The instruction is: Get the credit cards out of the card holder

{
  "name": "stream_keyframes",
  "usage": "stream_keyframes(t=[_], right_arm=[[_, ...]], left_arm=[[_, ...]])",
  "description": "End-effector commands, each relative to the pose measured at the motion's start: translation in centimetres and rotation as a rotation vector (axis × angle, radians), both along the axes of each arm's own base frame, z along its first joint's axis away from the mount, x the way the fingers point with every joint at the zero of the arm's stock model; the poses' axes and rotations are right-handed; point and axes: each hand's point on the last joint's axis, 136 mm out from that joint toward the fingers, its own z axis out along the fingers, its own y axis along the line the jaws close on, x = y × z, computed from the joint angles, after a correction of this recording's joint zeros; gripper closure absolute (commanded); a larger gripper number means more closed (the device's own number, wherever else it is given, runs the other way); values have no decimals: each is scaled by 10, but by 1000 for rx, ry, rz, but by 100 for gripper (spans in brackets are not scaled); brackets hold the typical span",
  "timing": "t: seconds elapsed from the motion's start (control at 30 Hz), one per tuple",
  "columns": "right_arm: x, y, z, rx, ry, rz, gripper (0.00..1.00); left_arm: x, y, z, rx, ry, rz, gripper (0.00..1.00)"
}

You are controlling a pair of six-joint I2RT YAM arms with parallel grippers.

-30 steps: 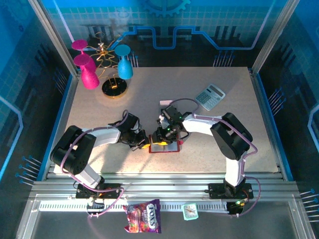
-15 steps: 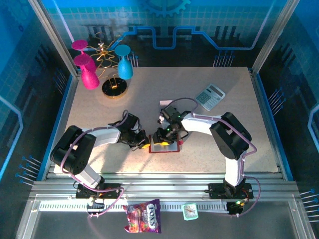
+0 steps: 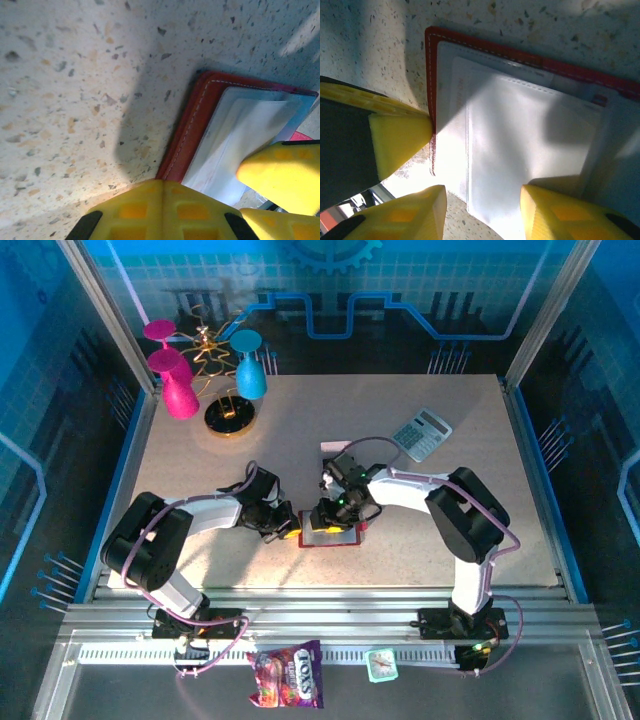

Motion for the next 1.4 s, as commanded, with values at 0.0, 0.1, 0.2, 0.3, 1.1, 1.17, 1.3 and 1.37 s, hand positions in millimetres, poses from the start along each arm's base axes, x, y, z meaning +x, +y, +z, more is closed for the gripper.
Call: stream_keyframes(t=[0.0, 0.1, 0.2, 0.3, 1.1, 1.17, 1.3, 1.37], right_arm=[[0, -7, -1, 33, 13, -32, 55], [1, -6, 0, 84, 15, -46, 55], [1, -6, 1, 119, 23, -54, 55], [1, -8, 0, 142, 32, -67, 55], [-1, -15, -11, 283, 84, -148, 57], [-2, -15, -11, 291, 89, -150, 57], [0, -15, -9, 311, 90, -160, 58], [1, -15, -4, 329, 82, -169, 58]], left_arm=[[-4, 5, 1, 29, 7, 5, 96], [2, 3, 14, 15, -35, 13, 96], [7, -3, 27, -31, -63, 16, 96], [11, -12, 38, -90, -82, 28, 95], [10, -41, 17, -110, -20, 17, 71], [11, -43, 17, -116, -21, 17, 71], [13, -49, 20, -156, -29, 10, 75], [14, -51, 21, -168, -30, 12, 76]])
